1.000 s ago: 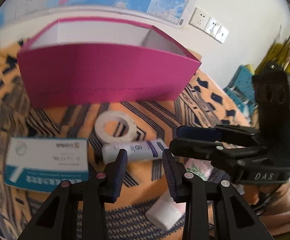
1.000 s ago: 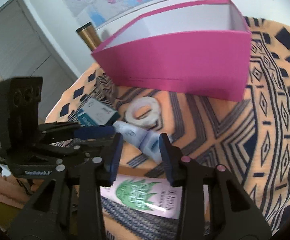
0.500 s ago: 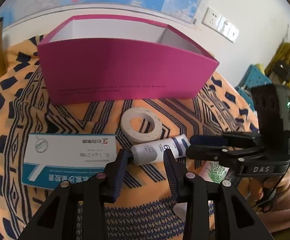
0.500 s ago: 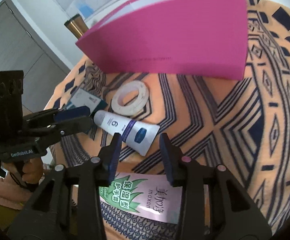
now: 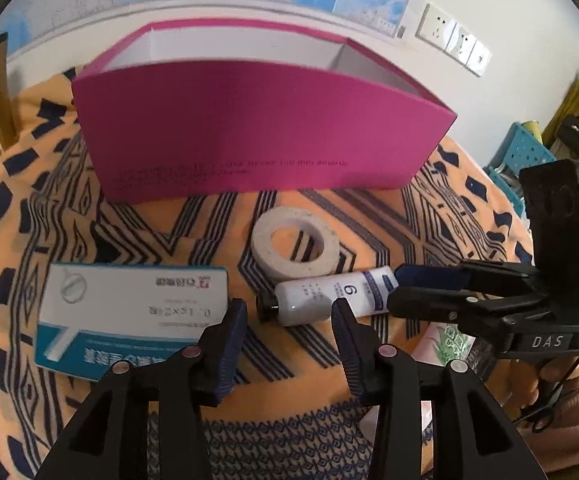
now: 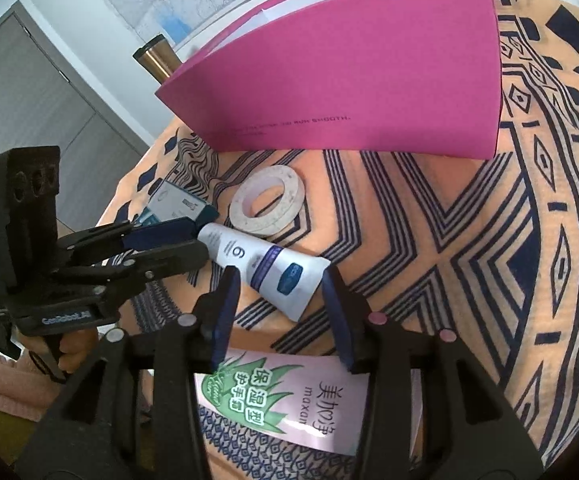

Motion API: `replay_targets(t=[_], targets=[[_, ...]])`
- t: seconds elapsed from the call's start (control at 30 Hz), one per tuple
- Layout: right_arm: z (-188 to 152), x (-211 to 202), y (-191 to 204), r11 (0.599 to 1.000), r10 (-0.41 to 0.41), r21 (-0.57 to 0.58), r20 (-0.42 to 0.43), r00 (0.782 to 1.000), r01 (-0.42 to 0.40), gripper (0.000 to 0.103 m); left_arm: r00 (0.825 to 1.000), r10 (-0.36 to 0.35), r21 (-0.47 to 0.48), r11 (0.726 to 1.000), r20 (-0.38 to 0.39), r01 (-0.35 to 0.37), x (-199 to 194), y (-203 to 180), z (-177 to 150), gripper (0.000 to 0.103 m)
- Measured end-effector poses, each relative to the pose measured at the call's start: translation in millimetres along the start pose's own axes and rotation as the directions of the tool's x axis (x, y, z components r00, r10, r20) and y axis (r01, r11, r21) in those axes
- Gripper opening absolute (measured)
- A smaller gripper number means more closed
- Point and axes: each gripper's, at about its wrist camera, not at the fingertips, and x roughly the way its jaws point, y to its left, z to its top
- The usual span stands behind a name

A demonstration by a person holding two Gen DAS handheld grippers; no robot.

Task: Organize rigid objects
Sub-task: 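Move the left gripper to the small navy-labelled white tube and grasp it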

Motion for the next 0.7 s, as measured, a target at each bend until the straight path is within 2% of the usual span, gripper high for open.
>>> replay_targets(t=[0.1,0.43,0.53,0.57,0.63,0.67,0.7], targets=[[-0.1,1.1,1.7,1.000,-0.006,-0.008,0.000,1.000,0.006,0.046,1.000,-0.011,0.006,1.000,0.000,0.011,2.4,-2.6,-0.3,0.043],[-0.3,0.5,2.4,1.000,-0.005,0.008,0.021,1.000,0.004,0.046,0.999,0.024,0.030,0.999,0.029,-0.025,-3.1,-13.2,2.5,0.043],[1.0,-5.0,1.9,1.000,-0.006,0.008,0.036,0.999,0.006,0.046,0.999,0.014,0.031,0.999,0.039,-0.015,-7.0,-16.0,4.9,0.043],[1.9,-8.2,1.4,1.000,-0.006,0.006,0.042,0.999,0.006,0.046,0.999,-0.009,0.031,0.999,0.040,0.007,-8.4,-16.9,6.2,0.038],[4.0,-13.4,2.9,0.999,0.041,0.006,0.052,0.998,-0.042,0.038,0.997,-0.067,0.028,0.997,0.034,0.066,-10.2,-21.7,8.2,0.037],[5.6,-15.6,6.8,0.998,0.060,0.000,0.057,0.997,-0.060,0.037,0.997,-0.063,0.041,0.997,0.042,0.061,-10.5,-26.3,9.7,0.037],[6.7,-17.2,10.3,0.999,0.041,-0.017,0.061,0.997,-0.040,0.037,0.997,-0.047,0.057,0.997,0.054,0.044,-11.3,-31.0,11.0,0.035]])
